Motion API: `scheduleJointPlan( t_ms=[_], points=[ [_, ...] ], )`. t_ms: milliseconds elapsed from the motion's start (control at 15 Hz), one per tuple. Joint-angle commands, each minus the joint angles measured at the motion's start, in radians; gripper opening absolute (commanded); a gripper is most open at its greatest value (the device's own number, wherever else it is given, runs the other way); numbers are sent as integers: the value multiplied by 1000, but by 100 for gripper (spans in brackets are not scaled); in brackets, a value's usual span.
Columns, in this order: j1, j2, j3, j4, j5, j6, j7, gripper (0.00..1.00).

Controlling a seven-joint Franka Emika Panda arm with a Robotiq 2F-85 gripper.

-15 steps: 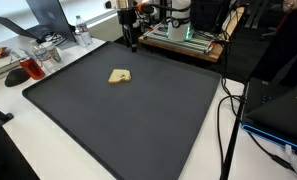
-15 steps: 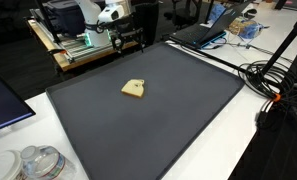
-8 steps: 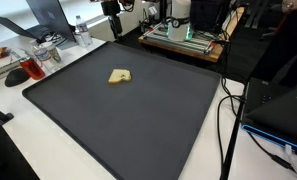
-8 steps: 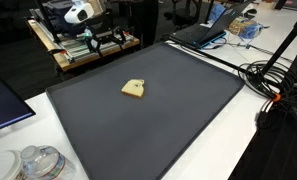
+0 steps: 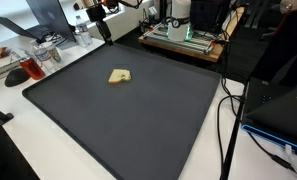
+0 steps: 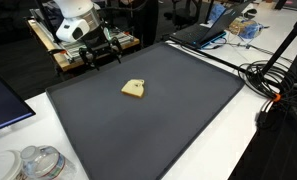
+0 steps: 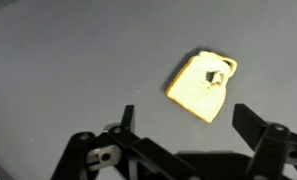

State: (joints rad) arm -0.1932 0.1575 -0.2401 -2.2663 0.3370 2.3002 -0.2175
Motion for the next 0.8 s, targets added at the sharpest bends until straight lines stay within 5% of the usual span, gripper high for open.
scheduleJointPlan(
  t_ms=[0,733],
  points=[
    [-47,136,40,180,-4,-128,-96,100],
    [-42,377,131,591,-136,-360,-122,100]
  ],
)
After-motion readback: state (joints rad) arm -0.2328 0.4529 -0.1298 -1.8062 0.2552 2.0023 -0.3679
